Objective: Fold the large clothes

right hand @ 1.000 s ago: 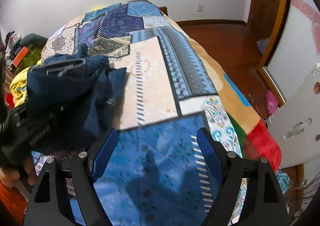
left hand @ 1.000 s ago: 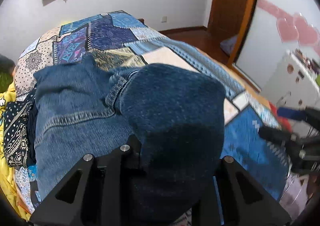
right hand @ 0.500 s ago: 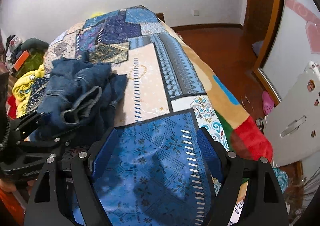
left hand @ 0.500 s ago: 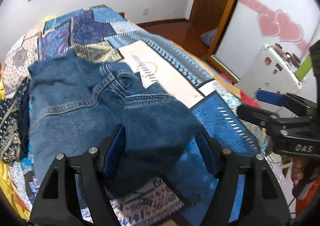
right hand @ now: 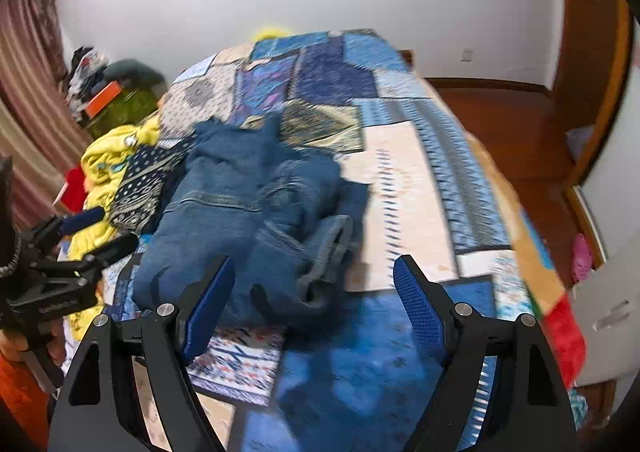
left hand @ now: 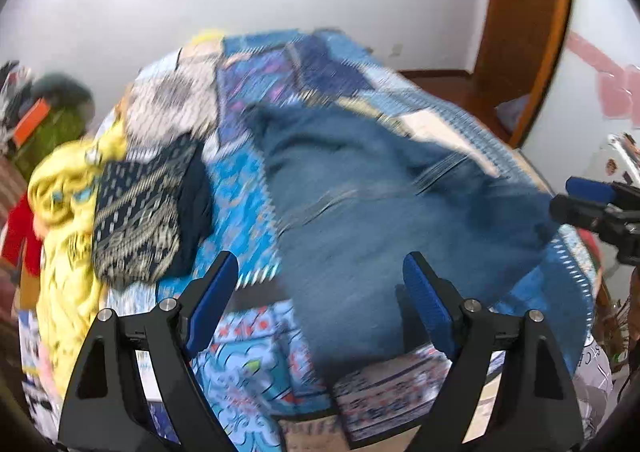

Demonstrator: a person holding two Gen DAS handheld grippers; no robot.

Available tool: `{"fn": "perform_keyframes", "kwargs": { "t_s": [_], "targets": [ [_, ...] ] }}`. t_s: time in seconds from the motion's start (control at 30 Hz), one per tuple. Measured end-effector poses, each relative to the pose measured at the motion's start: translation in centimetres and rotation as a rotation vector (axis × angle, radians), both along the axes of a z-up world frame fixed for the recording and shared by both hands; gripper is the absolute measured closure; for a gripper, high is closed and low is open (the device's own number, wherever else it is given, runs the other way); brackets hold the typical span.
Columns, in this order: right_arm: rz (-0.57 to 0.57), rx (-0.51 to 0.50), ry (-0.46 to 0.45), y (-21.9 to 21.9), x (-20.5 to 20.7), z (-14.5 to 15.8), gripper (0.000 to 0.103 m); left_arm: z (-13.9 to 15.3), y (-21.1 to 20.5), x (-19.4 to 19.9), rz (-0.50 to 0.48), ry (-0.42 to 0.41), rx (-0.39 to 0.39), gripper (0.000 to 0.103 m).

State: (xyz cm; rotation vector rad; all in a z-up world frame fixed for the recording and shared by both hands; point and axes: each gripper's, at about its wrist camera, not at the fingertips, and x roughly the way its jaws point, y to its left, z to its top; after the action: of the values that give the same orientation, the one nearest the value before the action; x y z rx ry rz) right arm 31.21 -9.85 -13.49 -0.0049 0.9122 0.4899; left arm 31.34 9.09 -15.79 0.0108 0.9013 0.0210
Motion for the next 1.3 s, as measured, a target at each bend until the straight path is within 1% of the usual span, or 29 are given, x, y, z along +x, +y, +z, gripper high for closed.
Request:
{"fn": "perform_keyframes", "kwargs": {
  "t_s": [0.1, 0.13, 0.2, 0.27, 0.4, 0.5, 0.63, 0.7, 0.77, 0.8, 0.87, 0.97, 1.03, 1.13, 1.2, 1.3],
  "targets": [
    [0.017, -0.035, 0.027, 1.0, 0.7, -1.3, 0.024, -2.5, 0.7, -0.3, 0.017, 0.055, 0.016, 0.018],
    [0.015, -0.057, 0.03, 1.1, 0.9, -1.8, 0.024, -3.2, 0.7, -0.4, 0.018, 0.06, 0.022, 0.018],
    [0.011, -0.091, 0.043, 0.7, 1.2, -2.7, 0.024, -3.9, 1.1, -0.9, 0.018, 0.039, 0.007, 0.017],
    [0.007, -0.085, 0.068, -0.5, 1.4, -3.5, 0.024, -4.2, 1.5, -1.3, 0.021, 0.018, -0.024, 0.016],
    [0.022, -0.076, 0.086, -2.3, 1.3, -4.4, 0.022, -4.7, 2.0, -1.4, 0.032, 0.016, -0.079, 0.012],
    [0.037, -0.096, 0.079, -2.9, 0.9, -4.9, 0.021, -4.8, 2.0, -1.3, 0.022, 0.015, -0.089, 0.012],
    [0.042, -0.113, 0.066, -3.1, 0.7, -4.3, 0.021, -4.2, 1.6, -1.0, -0.004, 0.018, -0.044, 0.012],
    [0.04, -0.115, 0.042, -3.1, 0.8, -3.2, 0.021, -3.6, 1.5, -0.7, -0.015, 0.015, -0.003, 0.012],
    [0.036, -0.127, 0.001, -3.0, 1.1, -2.0, 0.021, -2.9, 1.6, -0.3, -0.019, -0.001, 0.031, 0.012],
    [0.032, -0.136, -0.023, -2.9, 1.3, -1.4, 0.02, -2.3, 1.7, 0.1, -0.021, -0.017, 0.043, 0.012],
    [0.04, -0.134, -0.066, -2.6, 2.1, -0.2, 0.019, -1.5, 2.1, 1.1, -0.023, -0.039, 0.041, 0.012],
    [0.06, -0.124, -0.083, -1.6, 3.8, 0.6, 0.019, -0.7, 2.8, 3.4, -0.011, -0.053, 0.029, 0.012],
    [0.085, -0.121, -0.074, -0.6, 4.9, 0.3, 0.019, -0.6, 3.1, 5.1, -0.011, -0.054, 0.008, 0.012],
    [0.127, -0.133, -0.048, 1.0, 6.4, -0.7, 0.019, -1.3, 3.5, 8.2, -0.011, -0.029, -0.031, 0.012],
    [0.157, -0.138, -0.023, 2.1, 7.4, -1.6, 0.019, -2.3, 3.6, 10.3, -0.007, -0.003, -0.028, 0.012],
    [0.188, -0.133, 0.04, 3.0, 9.4, -3.2, 0.019, -3.7, 3.5, 12.6, -0.011, 0.021, -0.02, 0.012]
  ]
}}
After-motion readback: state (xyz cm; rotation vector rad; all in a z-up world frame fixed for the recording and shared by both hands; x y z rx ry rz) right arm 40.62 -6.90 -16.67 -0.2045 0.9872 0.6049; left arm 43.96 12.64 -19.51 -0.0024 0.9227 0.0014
